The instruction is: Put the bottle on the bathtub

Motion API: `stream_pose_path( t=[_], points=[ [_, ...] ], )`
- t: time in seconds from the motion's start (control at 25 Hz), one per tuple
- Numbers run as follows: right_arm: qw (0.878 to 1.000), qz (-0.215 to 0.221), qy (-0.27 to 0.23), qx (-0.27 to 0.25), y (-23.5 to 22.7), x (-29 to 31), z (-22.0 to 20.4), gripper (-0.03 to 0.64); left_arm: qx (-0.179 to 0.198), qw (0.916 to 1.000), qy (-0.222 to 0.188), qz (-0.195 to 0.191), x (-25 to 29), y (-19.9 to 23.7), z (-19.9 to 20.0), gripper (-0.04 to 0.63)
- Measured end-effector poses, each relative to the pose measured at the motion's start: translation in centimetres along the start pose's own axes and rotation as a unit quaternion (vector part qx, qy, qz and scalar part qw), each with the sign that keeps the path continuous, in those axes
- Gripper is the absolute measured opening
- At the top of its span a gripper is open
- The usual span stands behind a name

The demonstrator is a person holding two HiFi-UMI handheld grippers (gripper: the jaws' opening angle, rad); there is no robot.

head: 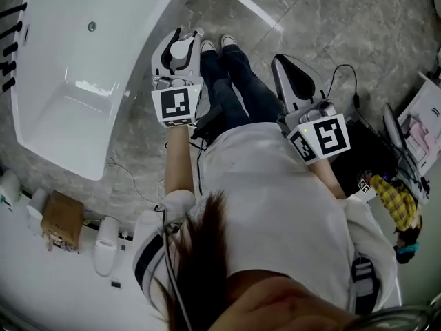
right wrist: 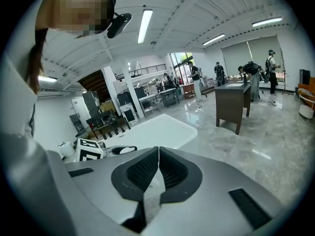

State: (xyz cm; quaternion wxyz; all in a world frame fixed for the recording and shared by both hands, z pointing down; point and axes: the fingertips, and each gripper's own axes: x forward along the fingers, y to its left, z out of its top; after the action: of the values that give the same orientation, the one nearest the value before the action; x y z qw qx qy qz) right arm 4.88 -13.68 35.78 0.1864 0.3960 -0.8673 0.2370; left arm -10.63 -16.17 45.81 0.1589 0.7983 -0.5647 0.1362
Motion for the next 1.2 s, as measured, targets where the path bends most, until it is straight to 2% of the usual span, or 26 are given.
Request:
stream_pose_path(
  t=[0.24,0.4,0.72,0.96,1.2],
  points=[
    [0.999,-0.010,0.036,0.032,-1.5,0.5,-5.2,0.014,0.018,0.9994,0.024,-0.018,4.8,-0.5,-6.8,0.139],
    [0.997,-0.028,0.052,0.054,-3.5,1.0,-8.4,0.014,0.014,0.9985,0.045,-0.029,8.4,-0.5,-12.3,0.138],
    [0.992,-0.057,0.090,0.071,-6.0,2.1,-12.3,0.014,0.019,0.9943,0.087,-0.058,13.9,0.3,-20.8,0.138],
    [0.987,-0.086,0.103,0.090,-7.6,3.3,-14.4,0.014,-0.001,0.9925,0.116,-0.039,17.8,2.2,-27.3,0.138],
    [0.984,-0.094,0.122,0.094,-8.3,5.7,-16.5,0.014,-0.008,0.9850,0.170,-0.031,21.7,3.7,-34.9,0.138]
  ],
)
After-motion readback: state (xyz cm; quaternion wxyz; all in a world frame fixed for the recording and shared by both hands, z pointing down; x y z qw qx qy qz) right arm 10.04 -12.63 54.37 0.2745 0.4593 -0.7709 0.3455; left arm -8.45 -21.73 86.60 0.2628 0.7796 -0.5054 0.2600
